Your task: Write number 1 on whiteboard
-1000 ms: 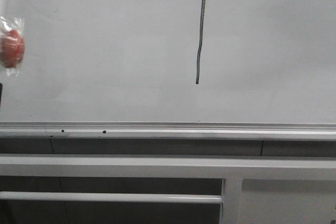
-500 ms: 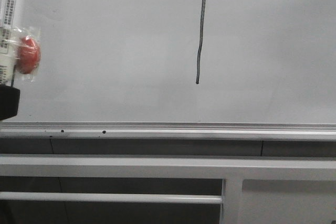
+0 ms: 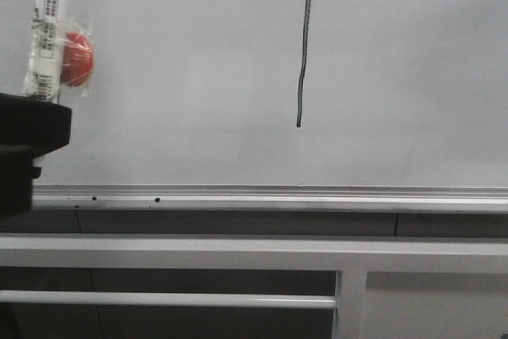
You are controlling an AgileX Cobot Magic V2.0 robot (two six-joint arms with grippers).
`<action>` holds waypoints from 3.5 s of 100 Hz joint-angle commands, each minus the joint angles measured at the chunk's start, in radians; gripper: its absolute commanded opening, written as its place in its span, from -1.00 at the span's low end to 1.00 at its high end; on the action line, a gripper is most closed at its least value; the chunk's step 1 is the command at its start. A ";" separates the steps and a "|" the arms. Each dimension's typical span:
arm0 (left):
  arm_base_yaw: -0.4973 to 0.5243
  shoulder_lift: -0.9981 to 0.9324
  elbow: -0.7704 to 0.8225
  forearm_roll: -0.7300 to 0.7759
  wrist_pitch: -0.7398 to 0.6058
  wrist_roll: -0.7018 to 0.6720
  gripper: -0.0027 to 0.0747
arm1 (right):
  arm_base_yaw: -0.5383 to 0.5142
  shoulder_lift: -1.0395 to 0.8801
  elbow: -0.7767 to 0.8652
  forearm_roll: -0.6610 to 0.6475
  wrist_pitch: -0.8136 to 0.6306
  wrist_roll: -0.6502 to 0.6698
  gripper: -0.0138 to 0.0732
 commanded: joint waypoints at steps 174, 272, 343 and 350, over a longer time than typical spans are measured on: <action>0.097 0.297 -0.173 0.055 0.157 -0.298 -0.98 | 0.000 0.008 -0.027 -0.034 -0.078 -0.014 -0.83; 0.128 0.297 -0.173 0.055 0.144 -0.302 -0.18 | 0.000 0.008 -0.027 -0.034 -0.078 -0.014 -0.83; 0.033 0.261 -0.158 0.053 0.198 -0.205 -0.14 | 0.000 0.008 -0.027 -0.034 -0.078 -0.014 -0.83; 0.036 0.248 -0.151 0.035 0.198 -0.203 -0.14 | 0.000 0.008 -0.027 -0.034 -0.076 -0.014 -0.83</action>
